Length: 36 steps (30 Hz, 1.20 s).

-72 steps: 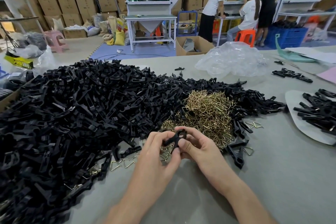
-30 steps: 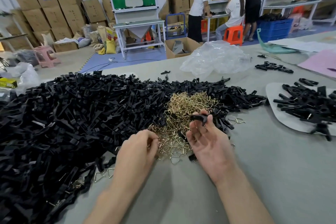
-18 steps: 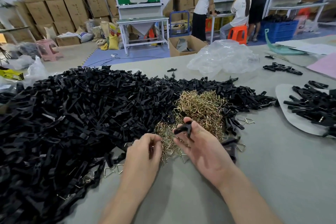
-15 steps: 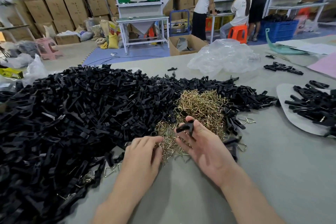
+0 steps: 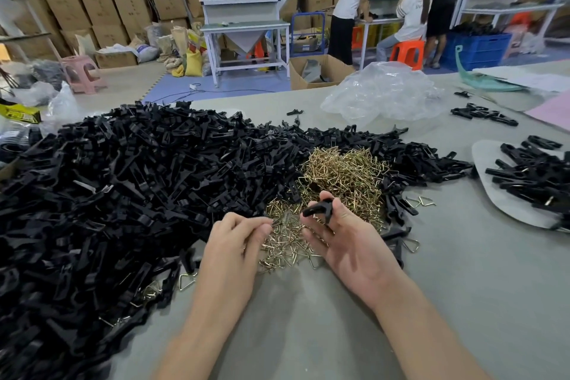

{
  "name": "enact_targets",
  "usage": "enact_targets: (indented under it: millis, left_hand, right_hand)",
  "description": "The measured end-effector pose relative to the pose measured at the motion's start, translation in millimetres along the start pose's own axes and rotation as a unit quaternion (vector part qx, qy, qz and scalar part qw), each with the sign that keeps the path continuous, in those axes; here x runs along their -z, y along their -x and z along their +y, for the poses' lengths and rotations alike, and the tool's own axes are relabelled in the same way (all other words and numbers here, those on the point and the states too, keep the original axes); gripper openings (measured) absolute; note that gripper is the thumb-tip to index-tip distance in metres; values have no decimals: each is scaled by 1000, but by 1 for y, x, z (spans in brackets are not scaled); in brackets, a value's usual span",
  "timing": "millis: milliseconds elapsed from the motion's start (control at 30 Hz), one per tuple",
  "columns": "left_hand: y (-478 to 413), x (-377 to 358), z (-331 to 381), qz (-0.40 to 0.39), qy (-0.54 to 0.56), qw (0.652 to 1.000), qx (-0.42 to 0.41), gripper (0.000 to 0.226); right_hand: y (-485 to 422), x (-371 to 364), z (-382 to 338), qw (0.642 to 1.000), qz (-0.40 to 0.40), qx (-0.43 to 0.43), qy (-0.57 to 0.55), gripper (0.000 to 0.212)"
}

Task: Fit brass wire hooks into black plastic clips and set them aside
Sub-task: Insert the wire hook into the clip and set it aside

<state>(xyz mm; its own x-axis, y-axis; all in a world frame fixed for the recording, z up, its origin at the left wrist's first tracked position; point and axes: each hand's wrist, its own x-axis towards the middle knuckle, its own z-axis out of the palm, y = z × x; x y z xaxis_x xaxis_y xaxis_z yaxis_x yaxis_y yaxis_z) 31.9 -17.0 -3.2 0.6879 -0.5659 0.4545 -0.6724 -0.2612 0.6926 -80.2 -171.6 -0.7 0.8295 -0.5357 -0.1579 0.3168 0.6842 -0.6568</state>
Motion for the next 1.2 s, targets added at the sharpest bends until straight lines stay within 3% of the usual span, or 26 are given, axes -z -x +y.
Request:
enact_targets:
  millis: [100, 233, 267, 300, 367, 400, 433, 467, 567, 700, 867, 933, 1033, 1200]
  left_hand:
    - [0, -4, 14, 11, 234, 964, 129, 14]
    - [3, -17, 34, -29, 501, 818, 280, 17]
    - [4, -19, 36, -24, 515, 806, 291, 16]
    - [5, -22, 34, -19, 478, 833, 278, 13]
    - [6, -22, 28, -2, 308, 927, 214, 6]
    - [5, -22, 25, 9, 252, 947, 200, 10]
    - [5, -22, 24, 12, 254, 945, 204, 13]
    - [4, -19, 27, 11, 306, 925, 224, 14]
    - [2, -21, 38, -13, 519, 795, 313, 5]
    - [5, -26, 43, -57, 593, 716, 364, 4]
    - [5, -25, 40, -55, 585, 718, 373, 14]
    - [7, -28, 40, -37, 586, 719, 372, 4]
    - [9, -35, 39, 1, 586, 716, 381, 21]
    - [9, -35, 40, 35, 584, 722, 370, 18]
  right_hand:
    - [1, 2, -2, 999, 0, 3, -49, 24]
    - [1, 1, 1, 996, -19, 9, -84, 27]
    - [1, 0, 2, 996, -24, 8, -84, 27]
    - [2, -1, 2, 996, -26, 7, -86, 27]
    - [2, -1, 2, 996, -25, 8, -91, 27]
    - [2, -1, 2, 995, -23, 11, -91, 28]
    - [3, -2, 1, 996, -21, 14, -90, 28]
    - [3, -2, 1, 996, -21, 16, -88, 29]
    - [4, -4, 4, 997, -32, 15, -73, 29]
    - [5, -5, 8, 997, -66, 22, -22, 33]
    - [9, -6, 7, 996, -85, 29, -2, 33]
    - [10, -8, 10, 995, -95, 27, 26, 33]
    - [11, -10, 13, 993, -102, 34, 47, 32]
    - [10, -12, 15, 991, -100, 64, 68, 24]
